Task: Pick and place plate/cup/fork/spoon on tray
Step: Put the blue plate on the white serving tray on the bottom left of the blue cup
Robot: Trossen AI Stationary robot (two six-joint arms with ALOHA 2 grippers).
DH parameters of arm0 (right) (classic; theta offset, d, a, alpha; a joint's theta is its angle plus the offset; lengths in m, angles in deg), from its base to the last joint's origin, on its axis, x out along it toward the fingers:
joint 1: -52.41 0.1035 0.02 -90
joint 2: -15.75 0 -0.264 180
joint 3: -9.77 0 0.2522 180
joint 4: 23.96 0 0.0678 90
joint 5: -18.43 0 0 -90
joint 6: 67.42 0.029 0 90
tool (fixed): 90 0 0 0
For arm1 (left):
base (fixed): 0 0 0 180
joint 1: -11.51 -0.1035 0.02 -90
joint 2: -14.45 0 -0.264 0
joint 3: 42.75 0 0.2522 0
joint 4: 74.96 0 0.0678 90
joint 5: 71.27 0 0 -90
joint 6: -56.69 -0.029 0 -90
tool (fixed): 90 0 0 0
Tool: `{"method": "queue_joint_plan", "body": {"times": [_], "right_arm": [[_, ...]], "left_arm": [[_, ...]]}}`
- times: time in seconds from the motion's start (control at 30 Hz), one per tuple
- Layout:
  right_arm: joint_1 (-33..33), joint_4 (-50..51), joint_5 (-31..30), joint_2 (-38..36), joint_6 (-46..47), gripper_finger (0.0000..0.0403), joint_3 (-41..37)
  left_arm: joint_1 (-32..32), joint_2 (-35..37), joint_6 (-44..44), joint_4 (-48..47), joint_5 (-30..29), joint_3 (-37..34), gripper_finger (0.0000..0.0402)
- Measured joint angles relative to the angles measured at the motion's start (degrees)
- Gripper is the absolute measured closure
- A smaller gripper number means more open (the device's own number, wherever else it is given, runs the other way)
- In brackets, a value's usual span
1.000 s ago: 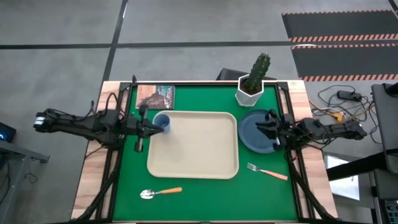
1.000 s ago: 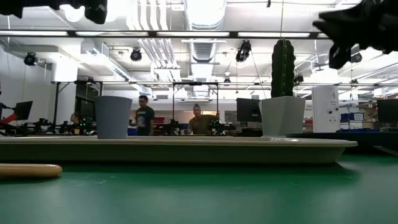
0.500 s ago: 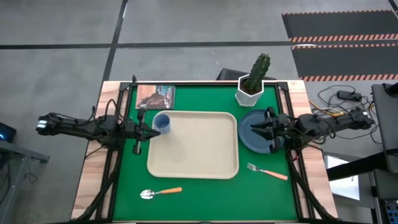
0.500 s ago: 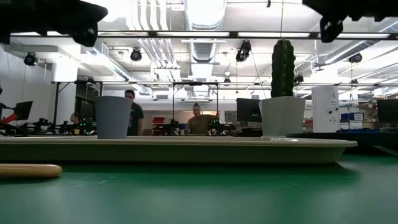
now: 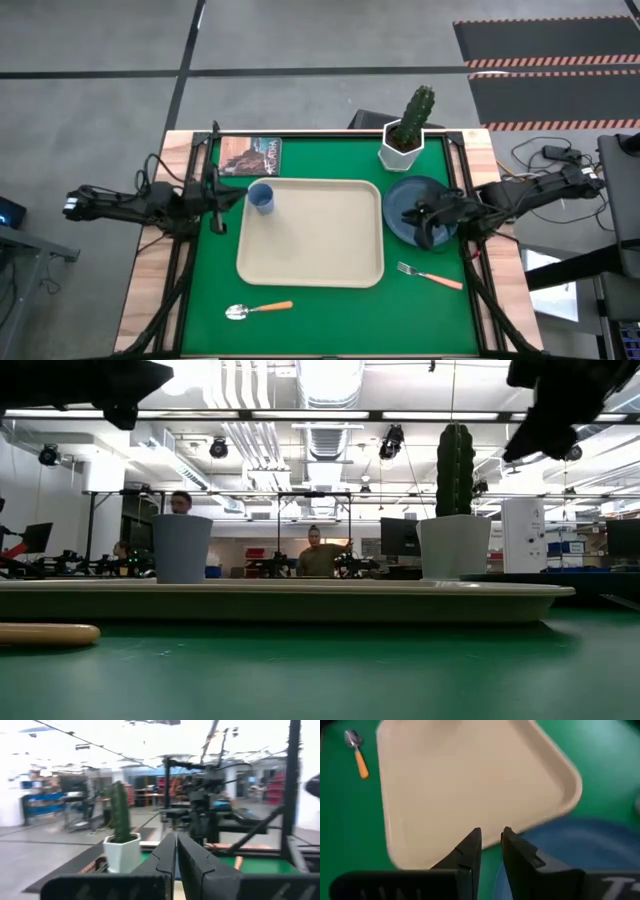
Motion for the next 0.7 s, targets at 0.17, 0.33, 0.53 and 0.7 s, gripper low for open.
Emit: {"method": "queue_joint_plan", "body": {"times": [0.17, 0.33, 0.53, 0.7], "right_arm": [[3.44, 6.87, 0.10, 2.78, 9.85, 0.0339, -0.15], [7.01, 8.57, -0.01, 6.68, 14.19, 0.0339, -0.47], [9.20, 7.84, -0.01, 12.99, 14.24, 0.0339, -0.70], [9.26, 7.63, -0.01, 17.32, 13.71, 0.0339, -0.70]], "left_arm": [[-0.01, -0.16, 0.03, 1.08, -1.18, -0.08, 0.0402], [0.00, -0.24, 0.20, 2.76, -1.18, -0.08, 0.0402], [0.00, -0.40, 0.28, 2.78, -1.17, -0.09, 0.0402], [0.00, -0.48, 0.31, 2.72, -1.17, -0.11, 0.0402]]}}
